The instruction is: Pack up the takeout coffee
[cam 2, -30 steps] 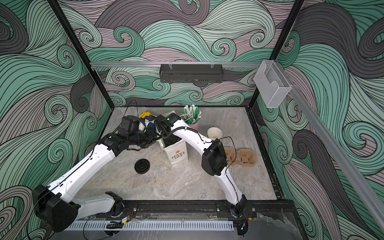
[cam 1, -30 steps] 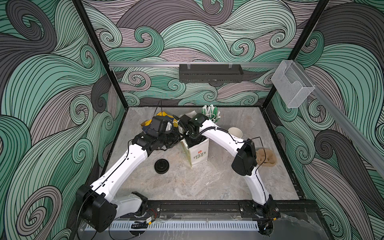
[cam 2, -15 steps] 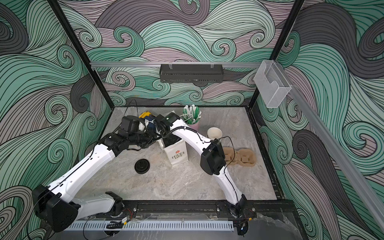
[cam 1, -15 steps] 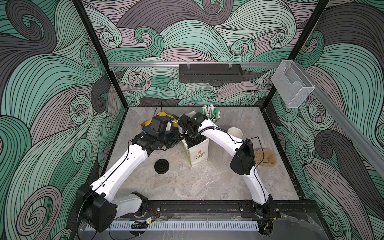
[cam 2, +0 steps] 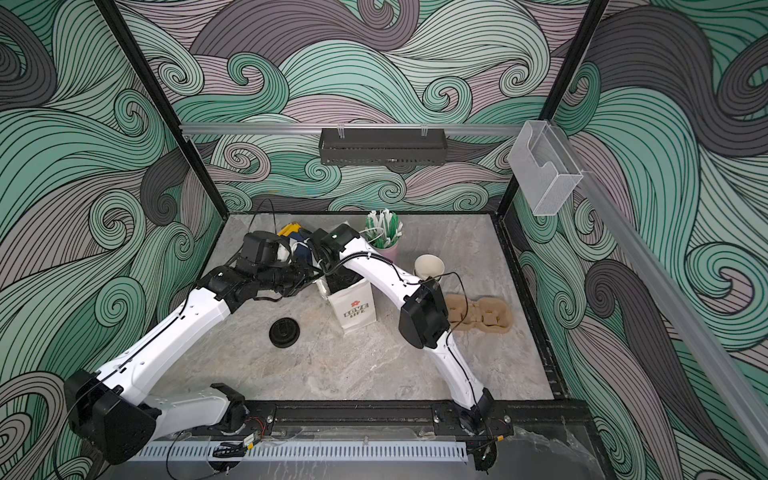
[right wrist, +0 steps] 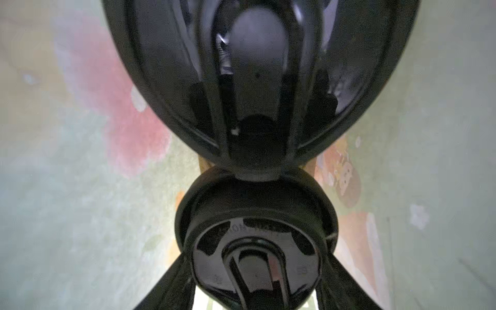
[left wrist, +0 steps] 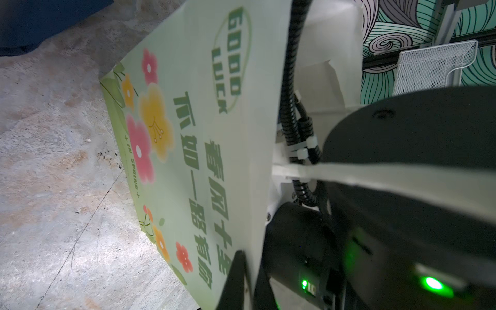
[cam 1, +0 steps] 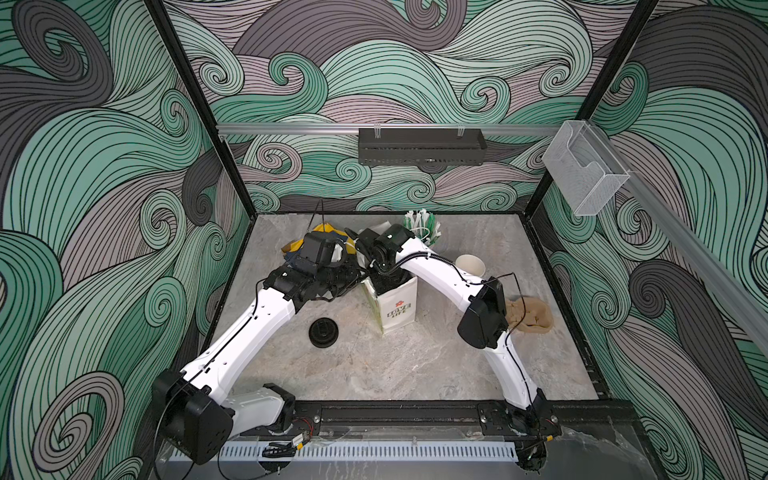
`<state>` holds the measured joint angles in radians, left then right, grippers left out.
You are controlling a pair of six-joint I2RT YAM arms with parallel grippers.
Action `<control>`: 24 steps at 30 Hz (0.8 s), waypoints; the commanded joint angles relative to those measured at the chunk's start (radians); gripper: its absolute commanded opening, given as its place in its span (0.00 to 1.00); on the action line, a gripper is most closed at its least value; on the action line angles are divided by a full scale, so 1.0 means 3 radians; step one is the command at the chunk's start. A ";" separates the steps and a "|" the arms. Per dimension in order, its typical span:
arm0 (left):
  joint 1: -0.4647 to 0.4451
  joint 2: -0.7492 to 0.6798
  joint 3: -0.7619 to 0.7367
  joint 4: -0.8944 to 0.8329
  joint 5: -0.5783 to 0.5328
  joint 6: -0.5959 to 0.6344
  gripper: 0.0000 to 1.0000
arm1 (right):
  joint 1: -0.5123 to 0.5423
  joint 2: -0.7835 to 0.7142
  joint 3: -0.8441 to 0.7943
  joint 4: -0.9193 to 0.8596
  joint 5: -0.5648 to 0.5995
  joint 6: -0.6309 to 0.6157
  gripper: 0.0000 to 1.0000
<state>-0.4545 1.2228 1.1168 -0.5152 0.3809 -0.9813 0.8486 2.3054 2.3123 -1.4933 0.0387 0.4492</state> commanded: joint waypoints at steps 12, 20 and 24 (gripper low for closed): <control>-0.0044 0.0032 0.0077 0.0040 0.0172 -0.0004 0.06 | -0.0119 0.0588 -0.0060 0.0447 0.0120 -0.0004 0.61; -0.0043 0.0030 0.0106 0.0031 0.0157 0.0008 0.06 | -0.0094 0.0246 -0.0109 0.0426 0.0049 0.0006 0.72; -0.0040 0.0025 0.0117 0.0015 0.0139 0.0004 0.06 | -0.0072 -0.0005 -0.0129 0.0348 0.0028 0.0000 0.80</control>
<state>-0.4549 1.2270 1.1168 -0.5110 0.3832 -0.9813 0.8352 2.3013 2.3039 -1.4734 0.0277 0.4461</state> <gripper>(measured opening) 0.061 0.786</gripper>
